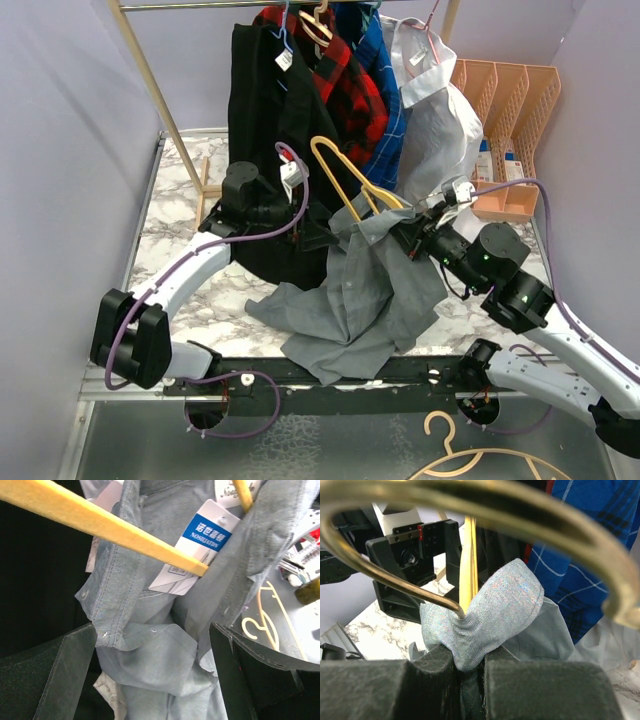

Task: Place the shirt on the hanger
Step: Hang the shirt on the hanger.

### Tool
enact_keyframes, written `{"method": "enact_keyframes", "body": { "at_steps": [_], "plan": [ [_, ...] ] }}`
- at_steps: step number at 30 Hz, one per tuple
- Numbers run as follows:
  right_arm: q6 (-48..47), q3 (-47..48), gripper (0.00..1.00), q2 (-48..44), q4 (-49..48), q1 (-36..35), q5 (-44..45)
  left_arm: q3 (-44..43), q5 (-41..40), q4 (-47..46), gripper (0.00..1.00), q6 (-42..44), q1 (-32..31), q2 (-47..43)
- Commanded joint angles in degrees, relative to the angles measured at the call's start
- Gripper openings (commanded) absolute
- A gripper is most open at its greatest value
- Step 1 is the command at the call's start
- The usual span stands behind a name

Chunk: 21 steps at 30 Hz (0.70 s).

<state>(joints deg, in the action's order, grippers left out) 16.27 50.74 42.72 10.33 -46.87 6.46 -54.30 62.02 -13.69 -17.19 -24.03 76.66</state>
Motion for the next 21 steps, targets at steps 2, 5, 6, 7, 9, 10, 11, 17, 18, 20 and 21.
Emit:
{"method": "enact_keyframes", "body": {
  "at_steps": [2,5,6,7,9,10,11,17,18,20,21],
  "plan": [
    [1.57,1.96,0.01,-0.60,-4.90,-0.02,-1.54,0.31,-5.63,3.98,0.99,8.76,-0.51,1.35],
    [1.75,2.08,0.01,-0.78,-4.77,-0.05,-1.79,0.71,-8.61,6.04,0.99,12.45,-0.52,2.28],
    [1.89,2.16,0.01,-0.87,-4.56,-0.06,-1.84,0.87,-9.40,6.12,0.99,12.93,-0.55,2.36],
    [1.85,2.17,0.01,-1.02,-4.34,-0.02,-1.93,0.90,-9.87,6.12,0.99,12.97,-0.51,2.47],
    [1.79,2.18,0.01,-1.40,-3.57,-0.02,-1.93,0.88,-9.61,5.91,0.99,12.94,-0.57,2.85],
    [1.77,2.05,0.01,-1.41,-3.03,-0.06,-1.90,0.76,-9.04,5.80,0.99,12.78,-0.58,3.14],
    [1.83,1.93,0.01,-1.63,-2.69,-0.06,-1.88,0.70,-8.32,5.38,0.99,12.29,-0.62,3.27],
    [3.23,0.01,0.01,-3.44,-2.84,-0.06,-1.82,2.96,-2.29,-8.65,0.66,-3.97,-0.86,4.47],
    [3.58,-0.17,0.01,-3.63,-2.85,-0.06,-1.85,3.56,-1.52,-12.31,0.62,-8.04,-1.16,4.65],
    [4.09,-0.66,0.01,-3.88,-2.77,-0.06,-2.31,3.89,-0.52,-16.86,0.55,-13.12,-1.47,5.02],
    [4.40,-0.86,0.01,-3.98,-2.67,-0.05,-2.48,3.75,-0.05,-18.25,0.53,-15.12,-1.60,5.18]
  ]
}}
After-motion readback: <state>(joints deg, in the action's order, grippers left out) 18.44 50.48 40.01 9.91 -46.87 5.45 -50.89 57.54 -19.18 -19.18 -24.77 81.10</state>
